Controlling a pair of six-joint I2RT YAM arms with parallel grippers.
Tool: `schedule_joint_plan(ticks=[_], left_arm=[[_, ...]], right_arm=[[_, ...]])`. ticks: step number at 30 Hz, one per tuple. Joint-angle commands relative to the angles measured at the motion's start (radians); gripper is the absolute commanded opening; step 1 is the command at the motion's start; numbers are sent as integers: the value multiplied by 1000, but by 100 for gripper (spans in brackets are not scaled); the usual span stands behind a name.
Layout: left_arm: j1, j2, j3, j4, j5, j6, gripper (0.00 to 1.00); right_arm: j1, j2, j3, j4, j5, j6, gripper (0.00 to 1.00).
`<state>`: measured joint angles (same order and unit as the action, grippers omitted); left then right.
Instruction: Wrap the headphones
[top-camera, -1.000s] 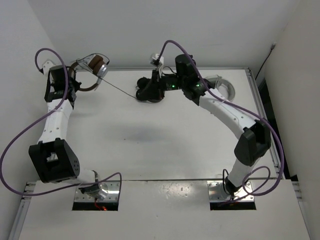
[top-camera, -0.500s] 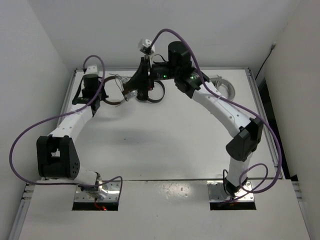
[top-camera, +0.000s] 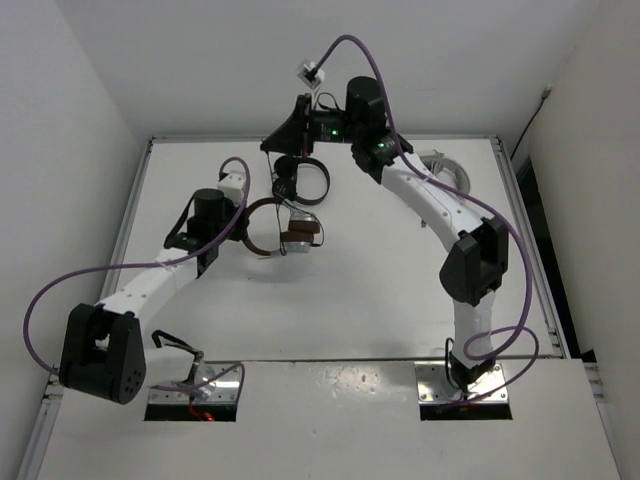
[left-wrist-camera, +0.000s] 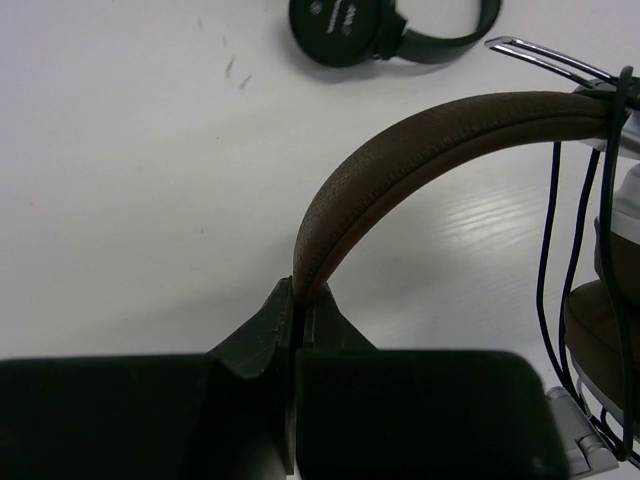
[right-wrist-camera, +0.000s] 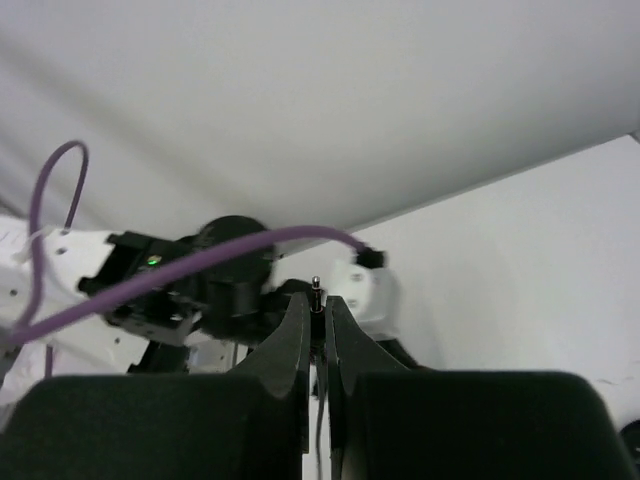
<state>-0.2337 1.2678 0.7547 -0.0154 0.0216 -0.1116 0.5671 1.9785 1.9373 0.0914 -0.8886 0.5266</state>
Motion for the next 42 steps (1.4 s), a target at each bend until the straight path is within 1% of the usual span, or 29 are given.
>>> schedule_joint_plan(ticks=[1, 3, 5, 8, 10, 11, 14, 17, 19, 24, 25, 27, 28, 29, 30, 31, 34, 37, 39, 41, 42], left_arm=[[-15, -76, -8, 52, 96, -6, 0], [10, -100, 14, 42, 179, -43, 0], [28, -113, 24, 28, 266, -100, 0], [39, -136, 47, 5, 320, -172, 0], [48, -136, 60, 5, 331, -207, 0], [60, -136, 69, -7, 331, -235, 0], [71, -145, 106, -17, 402, -301, 0], [91, -145, 117, -17, 429, -356, 0], [91, -145, 144, -17, 457, -404, 0], [164, -145, 166, -8, 457, -546, 0], [175, -145, 166, -8, 416, -618, 0], [203, -136, 166, -23, 416, -681, 0], [239, -122, 152, -23, 454, -760, 0], [260, -122, 132, 1, 475, -810, 0], [299, -122, 106, 47, 498, -904, 0], [316, -122, 57, 70, 541, -945, 0], [385, -99, 29, 81, 598, -1028, 0], [439, -71, 49, 10, 609, -1028, 0], [453, -71, 75, -82, 578, -979, 0], [464, -83, 98, -130, 525, -952, 0], [464, -105, 98, -152, 502, -941, 0]], right_arm=[[-59, 8, 2, 169, 56, 93, 0], [-105, 25, -36, 226, 65, 151, 0], [-133, 52, -58, 251, 76, 176, 0], [-182, 83, -92, 283, 86, 214, 0], [-216, 95, -112, 295, 99, 239, 0], [-225, 106, -124, 295, 99, 239, 0], [-248, 126, -146, 295, 99, 239, 0], [-269, 135, -159, 304, 108, 239, 0], [-269, 145, -185, 304, 108, 239, 0], [-279, 145, -267, 367, 89, 302, 0], [-279, 132, -277, 379, 79, 317, 0], [-259, 118, -297, 406, 47, 340, 0], [-247, 102, -310, 406, 37, 340, 0], [-236, 86, -322, 406, 25, 340, 0], [-214, 86, -322, 424, 25, 357, 0], [-205, 76, -331, 442, 25, 377, 0], [-179, 75, -331, 508, 25, 452, 0], [-148, 85, -321, 508, 36, 464, 0], [-116, 114, -321, 508, 45, 473, 0], [-93, 138, -336, 508, 56, 512, 0], [-82, 151, -357, 542, 56, 559, 0]])
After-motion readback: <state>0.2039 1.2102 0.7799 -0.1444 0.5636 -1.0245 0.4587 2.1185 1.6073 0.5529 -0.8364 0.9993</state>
